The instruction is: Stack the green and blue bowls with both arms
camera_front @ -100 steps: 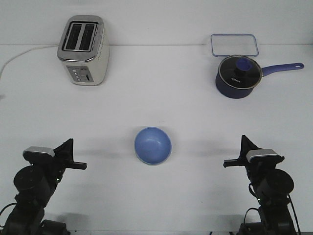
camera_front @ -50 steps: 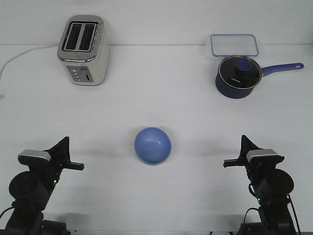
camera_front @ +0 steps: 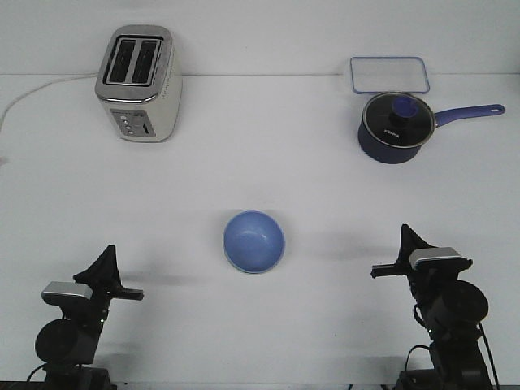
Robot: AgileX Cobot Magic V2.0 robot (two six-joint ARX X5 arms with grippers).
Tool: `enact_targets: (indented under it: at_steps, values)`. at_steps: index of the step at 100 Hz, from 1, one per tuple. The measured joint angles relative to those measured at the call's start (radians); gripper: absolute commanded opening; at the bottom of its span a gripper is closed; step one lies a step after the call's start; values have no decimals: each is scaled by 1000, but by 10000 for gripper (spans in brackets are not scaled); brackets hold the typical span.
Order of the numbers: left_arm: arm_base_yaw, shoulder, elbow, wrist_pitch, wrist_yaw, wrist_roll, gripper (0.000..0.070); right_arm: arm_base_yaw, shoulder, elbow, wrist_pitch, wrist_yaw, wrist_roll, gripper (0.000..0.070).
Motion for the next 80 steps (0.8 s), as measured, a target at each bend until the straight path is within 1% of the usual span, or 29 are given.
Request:
enact_targets:
  at_steps: [16,36,57,80]
  values:
    - [1,-69,-59,7,0,0,11,0,0,0,0,0,0,0]
    - [10,-71,-77,35,0,0,11,0,0,0,0,0,0,0]
    - [15,-71,-87,128,0,0,11,0,0,0,0,0,0,0]
    - [18,-70,-87,127,0,0,11,0,0,0,0,0,0,0]
